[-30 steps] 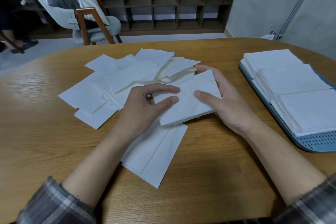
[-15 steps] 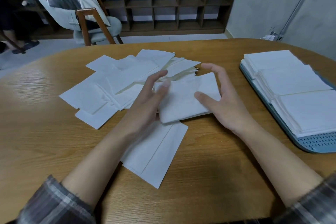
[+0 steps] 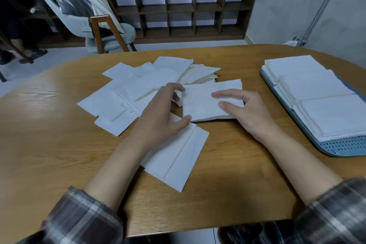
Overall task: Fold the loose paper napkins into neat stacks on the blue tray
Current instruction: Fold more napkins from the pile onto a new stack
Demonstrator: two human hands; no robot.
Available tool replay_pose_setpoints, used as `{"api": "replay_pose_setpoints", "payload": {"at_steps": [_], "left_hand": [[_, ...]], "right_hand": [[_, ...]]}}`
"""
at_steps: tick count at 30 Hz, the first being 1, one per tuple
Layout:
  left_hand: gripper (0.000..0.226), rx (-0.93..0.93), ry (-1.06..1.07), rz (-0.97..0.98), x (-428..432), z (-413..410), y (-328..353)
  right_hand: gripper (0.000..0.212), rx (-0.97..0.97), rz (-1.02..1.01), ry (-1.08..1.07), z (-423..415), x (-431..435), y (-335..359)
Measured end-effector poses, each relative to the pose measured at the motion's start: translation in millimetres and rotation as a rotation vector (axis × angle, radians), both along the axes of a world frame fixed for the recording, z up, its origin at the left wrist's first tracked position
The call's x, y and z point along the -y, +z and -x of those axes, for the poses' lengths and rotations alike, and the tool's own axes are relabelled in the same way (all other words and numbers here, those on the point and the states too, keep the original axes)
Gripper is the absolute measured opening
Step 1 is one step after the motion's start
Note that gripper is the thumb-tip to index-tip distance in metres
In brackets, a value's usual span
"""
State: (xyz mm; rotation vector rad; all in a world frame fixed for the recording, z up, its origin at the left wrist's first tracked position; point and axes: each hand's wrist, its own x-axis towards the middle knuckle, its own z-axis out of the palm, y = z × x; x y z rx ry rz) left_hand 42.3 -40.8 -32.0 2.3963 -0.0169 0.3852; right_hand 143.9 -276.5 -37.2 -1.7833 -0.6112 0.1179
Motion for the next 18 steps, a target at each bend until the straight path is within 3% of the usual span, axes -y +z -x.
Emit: {"api": "replay_pose_setpoints", "payload": {"at_steps": [2,5,13,18], "left_hand": [[0.032,-0.03,0.001,-0.096,-1,7,-1],[0.032,-0.135,-0.016,-0.216,4,26,-1],[0.013,-0.111,-0.022,-0.427,14,47,9],[0.008,-0.149,-0.041,-0.241,2,56,21]], "right_hand": [[0.027,0.018,0.005,-0.013,2,-1,-1],[0.026,0.052,-0.003,-0.017,8,-4,-1],[0.03,0.073,0.028,-0.051,28,-7,5],[0.03,0.109,0.09,0.0,40,-2,12]]}}
